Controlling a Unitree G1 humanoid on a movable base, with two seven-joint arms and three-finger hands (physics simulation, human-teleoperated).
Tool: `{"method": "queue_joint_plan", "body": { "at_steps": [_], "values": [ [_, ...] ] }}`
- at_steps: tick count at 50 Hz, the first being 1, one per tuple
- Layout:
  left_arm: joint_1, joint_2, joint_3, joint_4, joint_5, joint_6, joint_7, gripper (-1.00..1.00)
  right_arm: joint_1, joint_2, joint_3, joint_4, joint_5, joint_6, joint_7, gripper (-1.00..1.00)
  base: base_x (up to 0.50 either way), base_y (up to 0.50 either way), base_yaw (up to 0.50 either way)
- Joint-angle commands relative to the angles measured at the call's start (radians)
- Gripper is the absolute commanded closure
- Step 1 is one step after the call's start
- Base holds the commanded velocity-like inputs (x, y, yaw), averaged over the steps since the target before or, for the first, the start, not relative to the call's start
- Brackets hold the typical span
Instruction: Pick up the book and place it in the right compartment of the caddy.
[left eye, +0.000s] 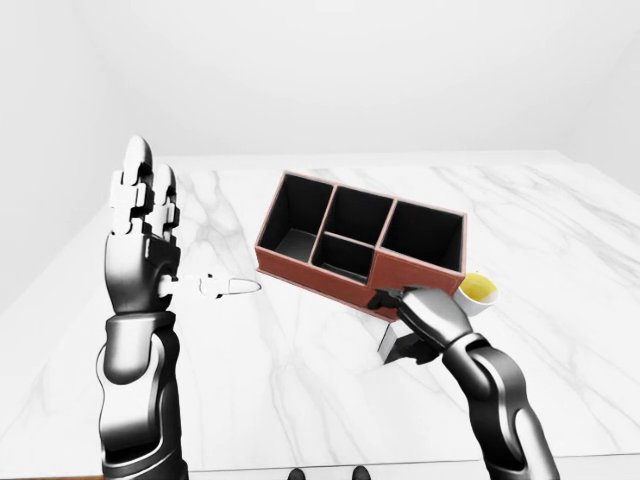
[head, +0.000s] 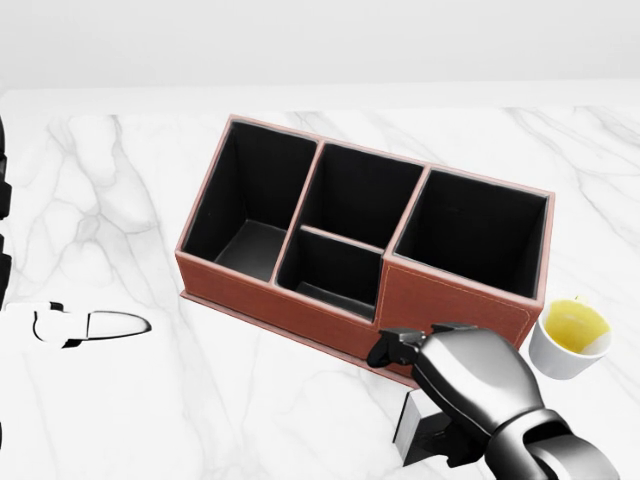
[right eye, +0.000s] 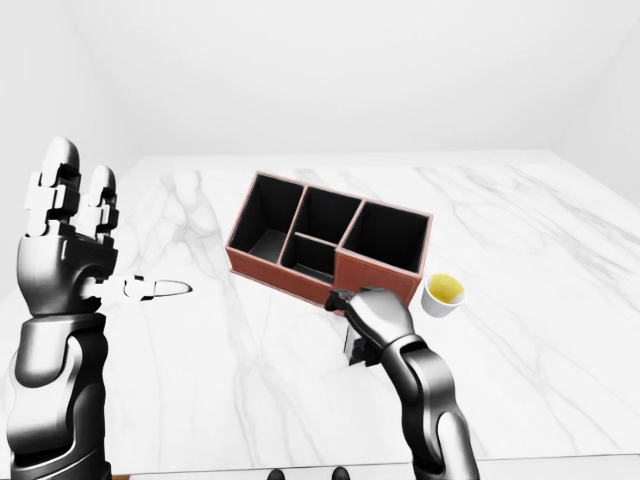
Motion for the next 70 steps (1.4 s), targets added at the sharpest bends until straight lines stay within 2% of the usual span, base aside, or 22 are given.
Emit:
{"method": "queue_joint_plan", "body": {
  "at_steps": [1,16,70],
  "values": [
    [-0.002,0.002,0.002,0.000,-0.003,0.000,0.002,-1.00,-0.010,-0.009,-0.011,0.029,-0.023,0.000,-0.001,-0.15,0.00,0.00,0.00],
    [-0.004,0.003,0.002,0.000,-0.006,0.000,0.004,-1.00,-0.011,-0.011,-0.010,0.047,-0.041,0.000,-0.007,-0.15,0.00,0.00,0.00],
    [0.001,0.000,-0.001,-0.005,-0.011,0.000,0.001,-1.00,-0.047,-0.040,0.042,0.262,-0.252,0.000,-0.186,-0.15,0.00,0.00,0.00]
  ]
}}
